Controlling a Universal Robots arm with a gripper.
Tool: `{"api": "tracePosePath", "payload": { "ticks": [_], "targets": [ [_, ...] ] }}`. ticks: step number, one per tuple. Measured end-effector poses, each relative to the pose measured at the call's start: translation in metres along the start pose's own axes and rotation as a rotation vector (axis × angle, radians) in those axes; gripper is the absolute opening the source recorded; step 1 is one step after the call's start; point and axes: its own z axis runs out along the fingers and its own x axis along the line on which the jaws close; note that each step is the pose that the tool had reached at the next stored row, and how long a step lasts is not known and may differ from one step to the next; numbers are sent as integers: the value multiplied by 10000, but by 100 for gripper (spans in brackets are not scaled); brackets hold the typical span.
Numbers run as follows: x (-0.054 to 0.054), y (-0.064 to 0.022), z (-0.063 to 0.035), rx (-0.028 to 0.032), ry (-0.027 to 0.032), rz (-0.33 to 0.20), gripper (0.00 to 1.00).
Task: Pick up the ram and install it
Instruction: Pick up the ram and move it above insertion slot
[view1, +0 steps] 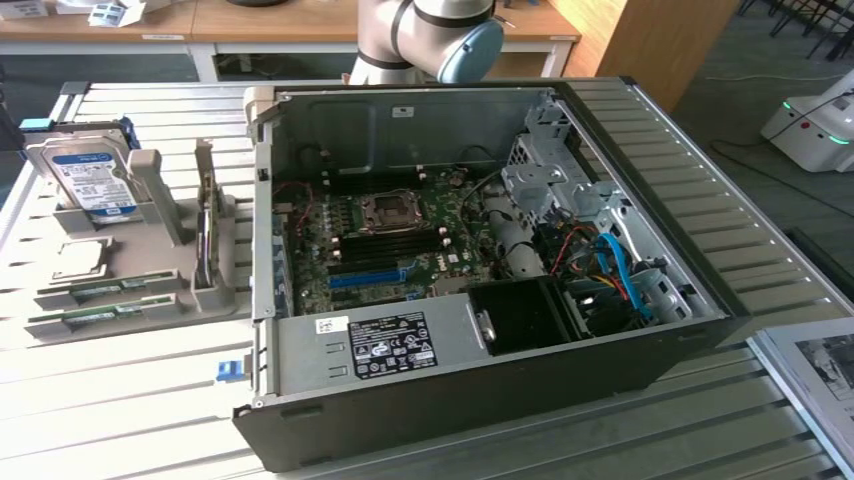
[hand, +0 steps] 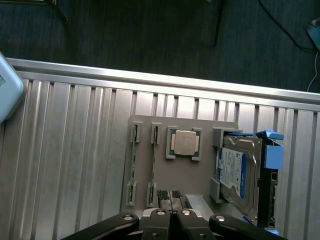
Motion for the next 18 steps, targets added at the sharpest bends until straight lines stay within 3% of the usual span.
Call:
{"api": "tracePosePath", "payload": {
  "ticks": [18],
  "targets": [
    [19, 2, 1, 1, 0, 0, 10]
  ]
}}
